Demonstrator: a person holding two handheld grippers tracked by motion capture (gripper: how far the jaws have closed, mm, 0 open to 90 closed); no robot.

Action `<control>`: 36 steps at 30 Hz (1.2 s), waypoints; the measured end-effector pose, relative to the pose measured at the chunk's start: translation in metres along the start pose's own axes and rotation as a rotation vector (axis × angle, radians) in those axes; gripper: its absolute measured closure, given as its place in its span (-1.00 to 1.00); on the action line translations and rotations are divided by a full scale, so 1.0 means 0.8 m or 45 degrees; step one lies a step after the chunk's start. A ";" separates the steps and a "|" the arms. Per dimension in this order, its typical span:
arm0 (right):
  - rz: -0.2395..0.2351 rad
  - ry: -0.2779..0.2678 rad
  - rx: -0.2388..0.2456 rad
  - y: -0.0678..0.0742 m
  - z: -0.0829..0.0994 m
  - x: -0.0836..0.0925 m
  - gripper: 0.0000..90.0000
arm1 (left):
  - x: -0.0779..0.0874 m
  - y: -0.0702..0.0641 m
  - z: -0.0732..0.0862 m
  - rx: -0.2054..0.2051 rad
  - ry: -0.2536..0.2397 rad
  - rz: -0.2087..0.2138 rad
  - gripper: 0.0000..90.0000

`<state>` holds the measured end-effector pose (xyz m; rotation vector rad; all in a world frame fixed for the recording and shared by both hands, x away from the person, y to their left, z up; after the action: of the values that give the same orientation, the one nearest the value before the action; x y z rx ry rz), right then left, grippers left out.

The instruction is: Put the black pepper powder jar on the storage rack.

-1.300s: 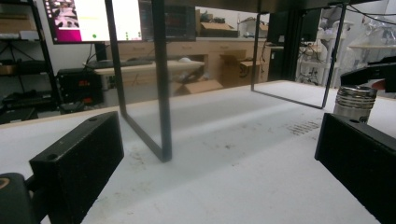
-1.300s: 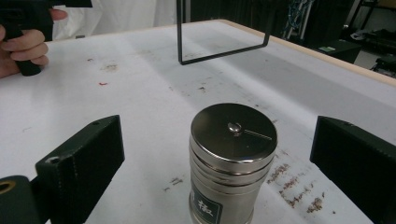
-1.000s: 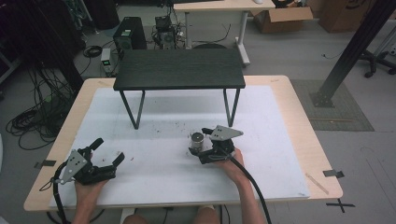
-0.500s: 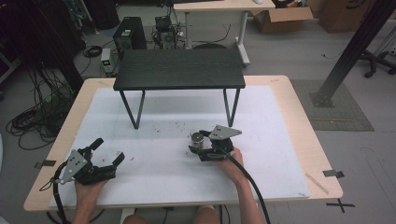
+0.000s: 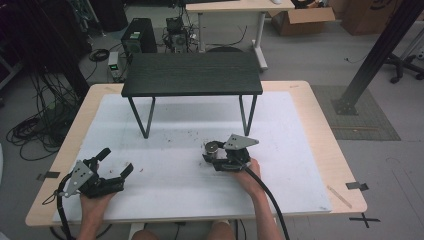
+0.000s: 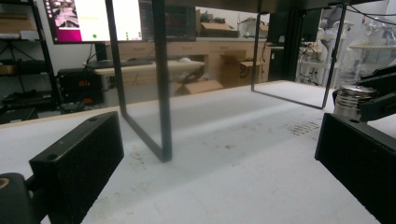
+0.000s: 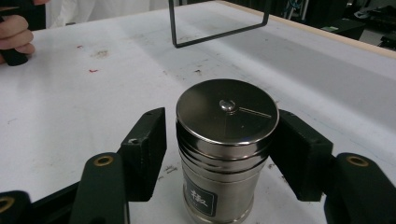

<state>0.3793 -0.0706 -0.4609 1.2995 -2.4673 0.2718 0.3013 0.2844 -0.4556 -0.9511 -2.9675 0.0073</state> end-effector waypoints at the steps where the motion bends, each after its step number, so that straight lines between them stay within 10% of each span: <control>1: 0.004 0.001 0.001 0.000 0.000 0.000 -0.10 | 0.000 0.000 0.000 -0.001 0.000 0.000 -0.97; 36: 0.066 -0.052 0.000 0.003 0.004 0.004 0.09 | 0.000 0.000 0.000 -0.001 0.004 0.001 -0.96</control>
<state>0.3749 -0.0729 -0.4623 1.2546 -2.5375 0.2608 0.3016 0.2843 -0.4556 -0.9509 -2.9644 0.0043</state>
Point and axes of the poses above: each handheld gripper's, and its own axes: x roughly backward along the jaws, z roughly out of its underside, y roughly to its left, the point moved 5 cm from there along -x, roughly forward along the jaws, and after that the axes turned 4 degrees about z, right-handed, at the moved point
